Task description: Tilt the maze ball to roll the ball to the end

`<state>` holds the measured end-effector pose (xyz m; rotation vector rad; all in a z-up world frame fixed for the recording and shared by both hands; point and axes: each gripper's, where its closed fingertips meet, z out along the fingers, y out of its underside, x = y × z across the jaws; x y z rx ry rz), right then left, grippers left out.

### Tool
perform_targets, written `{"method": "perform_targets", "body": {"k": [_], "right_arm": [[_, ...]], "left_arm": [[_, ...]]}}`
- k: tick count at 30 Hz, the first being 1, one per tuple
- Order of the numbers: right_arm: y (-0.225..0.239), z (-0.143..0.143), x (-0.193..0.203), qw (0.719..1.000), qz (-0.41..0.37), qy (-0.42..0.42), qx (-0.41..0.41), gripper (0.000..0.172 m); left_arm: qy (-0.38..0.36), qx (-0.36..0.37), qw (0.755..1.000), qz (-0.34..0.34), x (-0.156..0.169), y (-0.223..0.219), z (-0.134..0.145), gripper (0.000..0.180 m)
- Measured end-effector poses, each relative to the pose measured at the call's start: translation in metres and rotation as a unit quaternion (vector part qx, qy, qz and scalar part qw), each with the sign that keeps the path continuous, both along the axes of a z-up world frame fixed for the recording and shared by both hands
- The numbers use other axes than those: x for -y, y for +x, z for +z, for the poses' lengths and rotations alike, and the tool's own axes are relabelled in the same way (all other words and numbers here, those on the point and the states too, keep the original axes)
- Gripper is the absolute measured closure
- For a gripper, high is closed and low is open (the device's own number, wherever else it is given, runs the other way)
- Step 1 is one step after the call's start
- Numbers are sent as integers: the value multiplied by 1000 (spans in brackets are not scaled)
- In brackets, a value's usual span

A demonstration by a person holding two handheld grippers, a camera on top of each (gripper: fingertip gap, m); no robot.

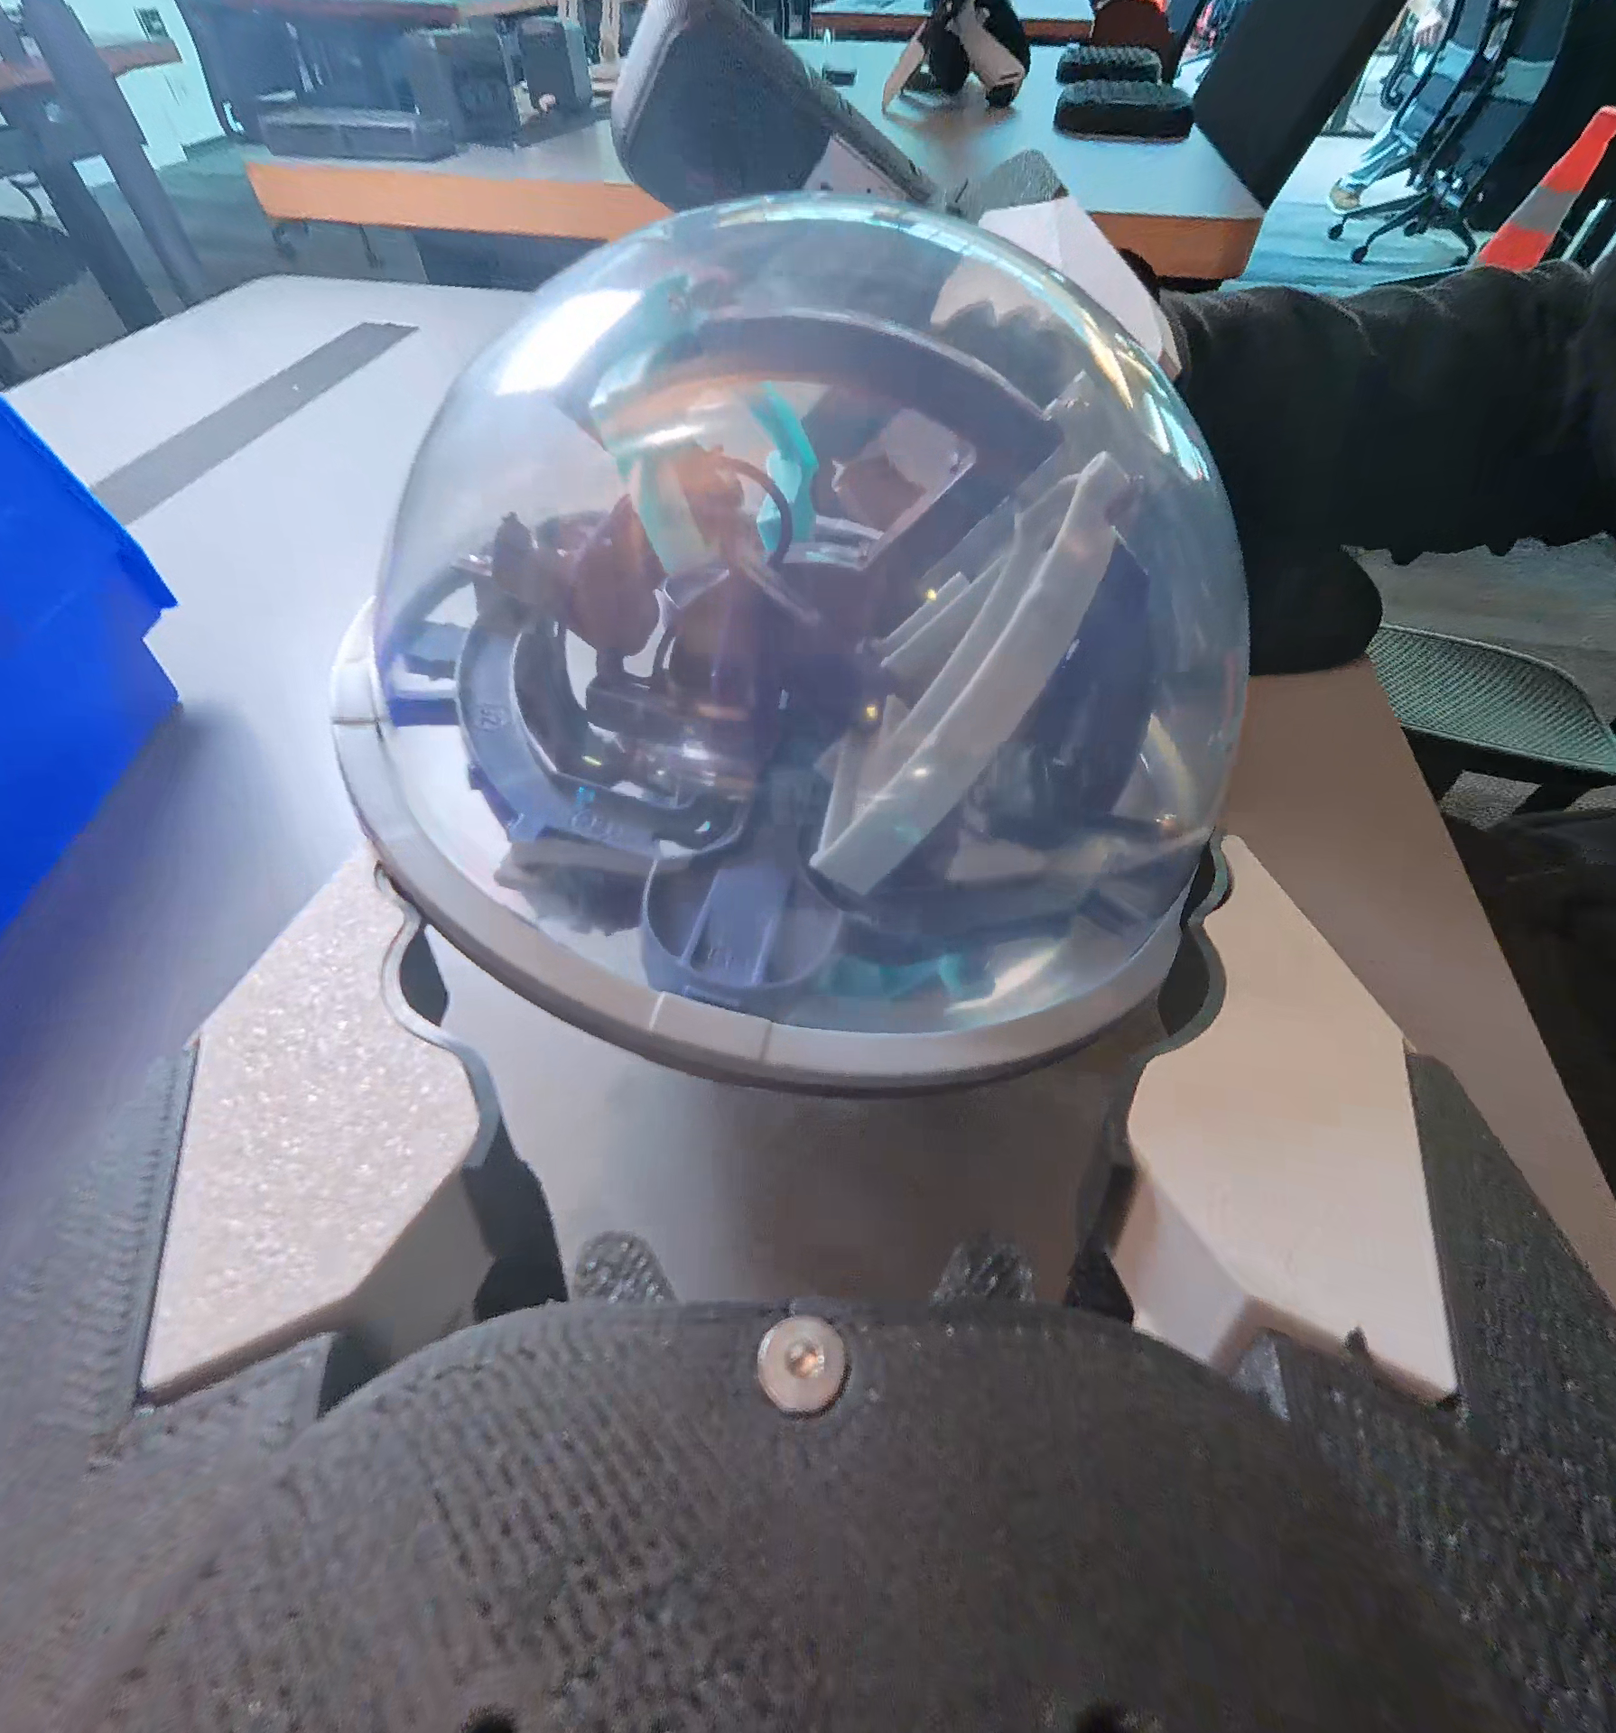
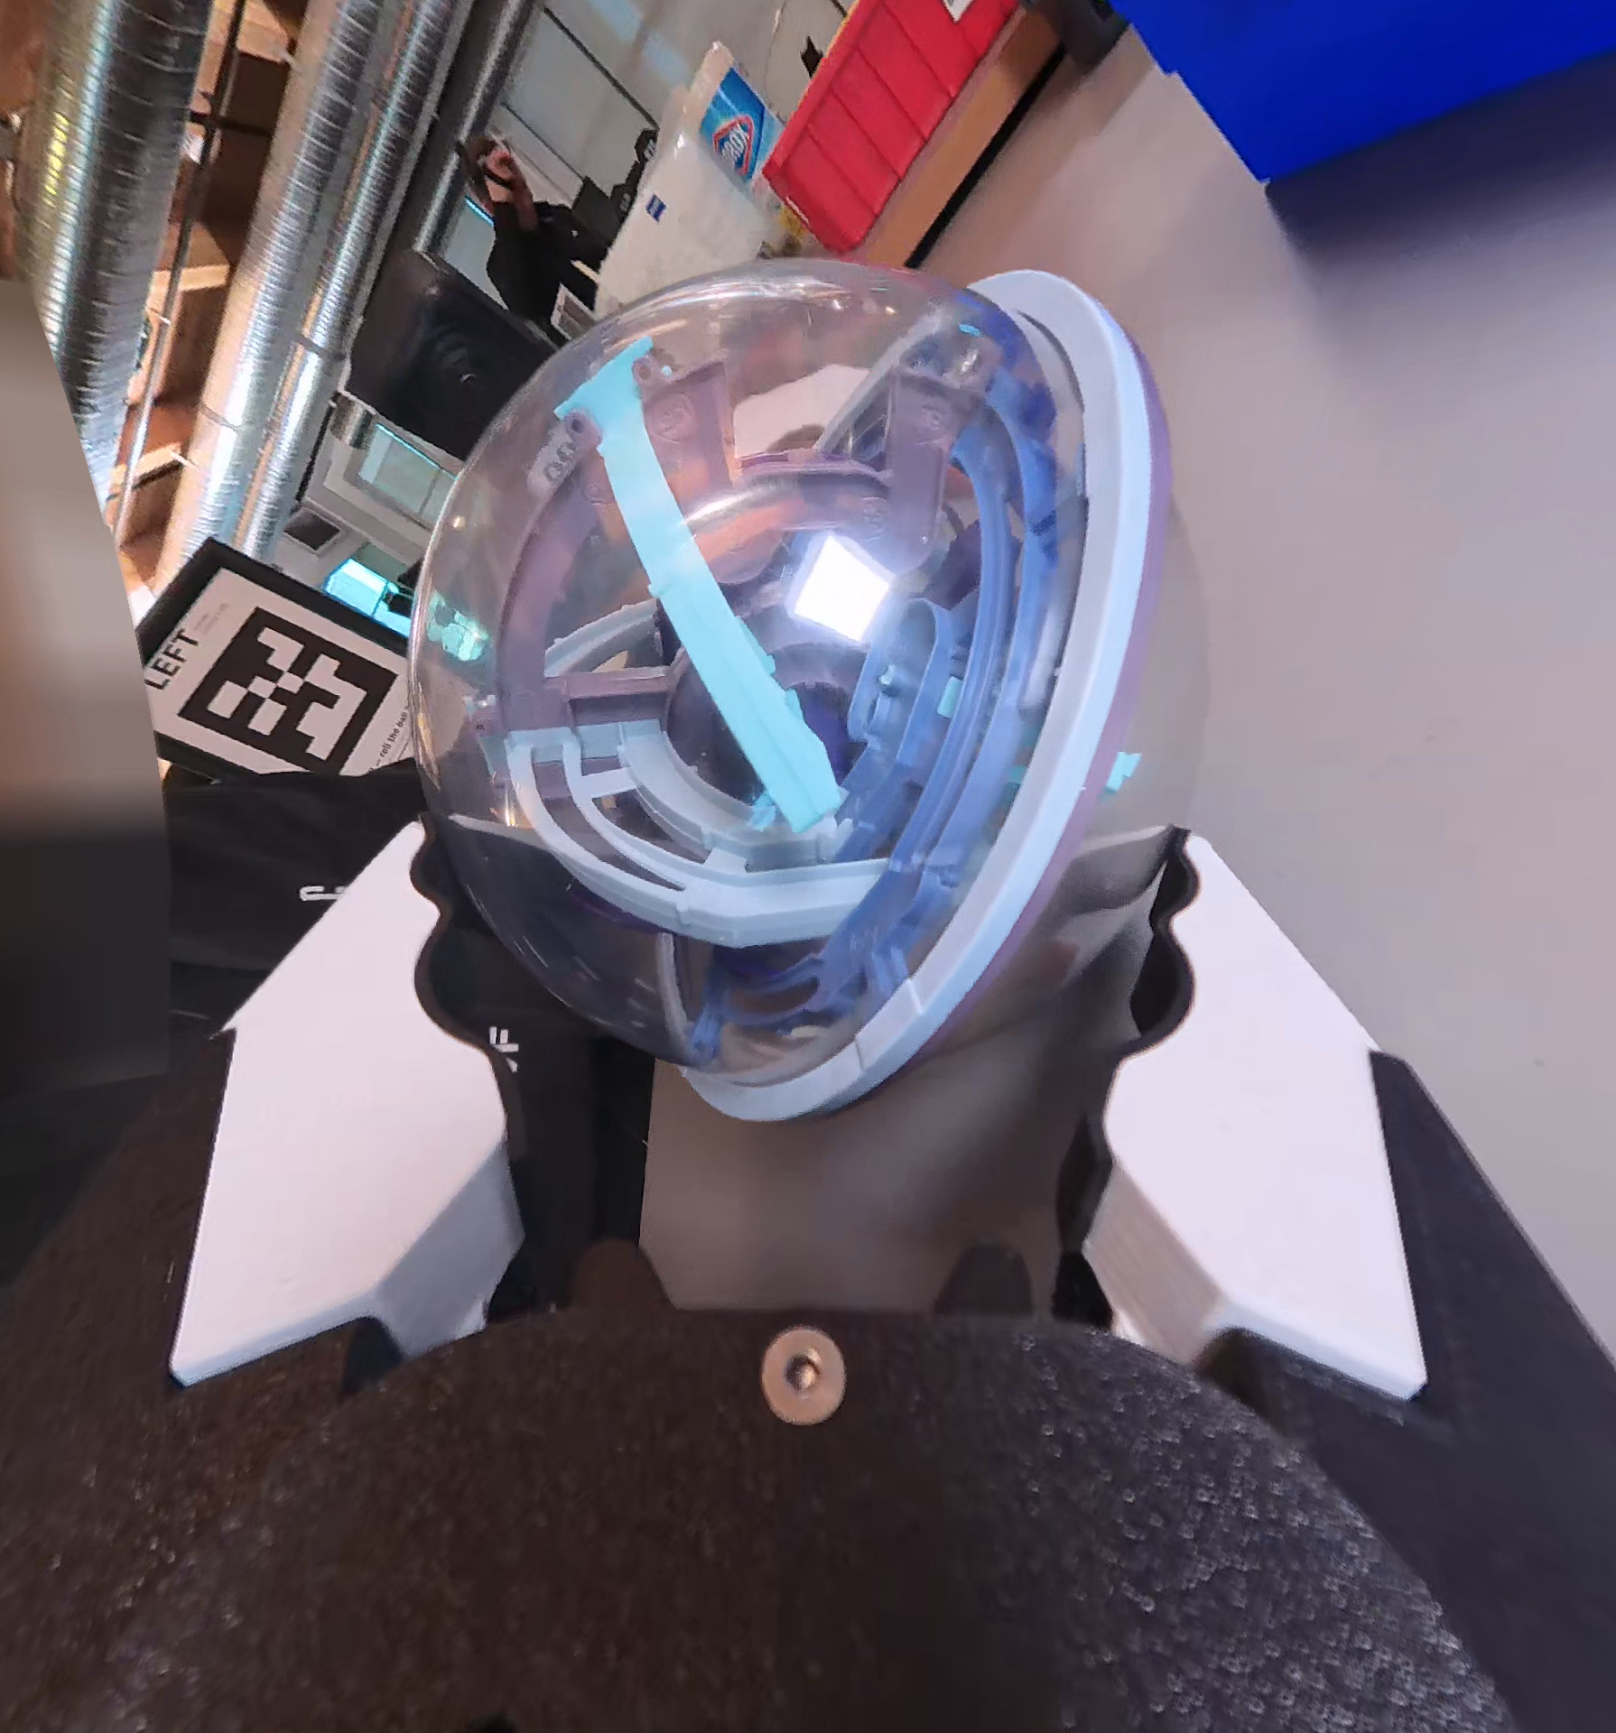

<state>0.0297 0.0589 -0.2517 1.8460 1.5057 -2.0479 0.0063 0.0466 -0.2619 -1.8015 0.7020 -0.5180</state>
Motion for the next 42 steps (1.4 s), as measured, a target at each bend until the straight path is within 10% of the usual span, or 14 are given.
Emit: {"method": "perform_targets", "body": {"k": [20, 33, 42], "right_arm": [[3, 23, -16, 944, -58, 290, -147, 37], [5, 24, -11, 930, -63, 321, -169, 37], [13, 21, -1, 867, -33, 453, -203, 39]], "left_arm": [[67, 40, 997, 5, 0, -9, 33, 33], [81, 17, 997, -3, 1, 1, 30, 31], [77, 28, 997, 6, -1, -3, 30, 33]]}}
